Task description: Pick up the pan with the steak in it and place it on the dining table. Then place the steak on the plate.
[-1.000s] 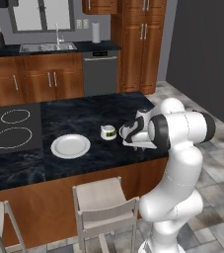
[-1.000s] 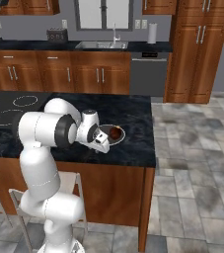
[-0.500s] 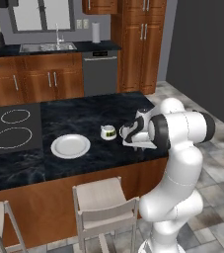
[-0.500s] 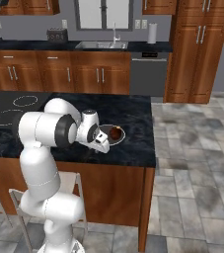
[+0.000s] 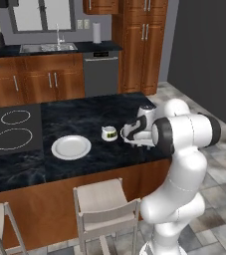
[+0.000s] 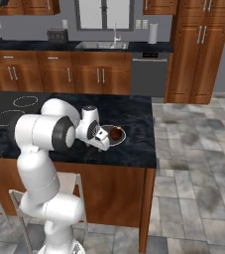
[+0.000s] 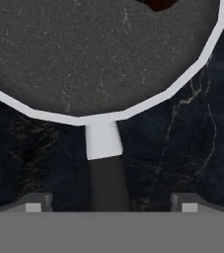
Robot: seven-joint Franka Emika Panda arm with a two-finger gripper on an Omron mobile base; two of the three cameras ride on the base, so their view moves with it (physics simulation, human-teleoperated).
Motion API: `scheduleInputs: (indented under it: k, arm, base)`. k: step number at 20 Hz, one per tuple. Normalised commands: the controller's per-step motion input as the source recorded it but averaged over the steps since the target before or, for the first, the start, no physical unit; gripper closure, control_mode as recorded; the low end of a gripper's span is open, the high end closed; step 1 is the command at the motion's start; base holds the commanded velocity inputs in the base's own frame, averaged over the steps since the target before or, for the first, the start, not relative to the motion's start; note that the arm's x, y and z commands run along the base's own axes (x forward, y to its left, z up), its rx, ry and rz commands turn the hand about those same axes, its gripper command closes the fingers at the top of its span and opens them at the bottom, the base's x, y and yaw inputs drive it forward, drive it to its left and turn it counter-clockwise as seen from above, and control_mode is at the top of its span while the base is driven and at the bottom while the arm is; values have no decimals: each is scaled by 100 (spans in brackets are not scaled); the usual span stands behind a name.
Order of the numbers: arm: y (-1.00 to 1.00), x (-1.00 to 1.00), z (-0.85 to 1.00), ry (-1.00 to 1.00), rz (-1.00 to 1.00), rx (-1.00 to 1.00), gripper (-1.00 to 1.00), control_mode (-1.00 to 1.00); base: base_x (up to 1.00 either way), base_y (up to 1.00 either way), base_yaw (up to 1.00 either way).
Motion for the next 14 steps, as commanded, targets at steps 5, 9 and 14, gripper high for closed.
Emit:
scheduleInputs:
  k: [5,9,14]
  arm:
    - [0,0,52,-2,-9,0,-100,-100]
    - [-6,0,49,0,-8,0,-100,-100]
    - [-24,25,24,2,-7,0,-100,-100]
  base:
    - [0,0,0]
    - [0,0,0]
    - [0,0,0]
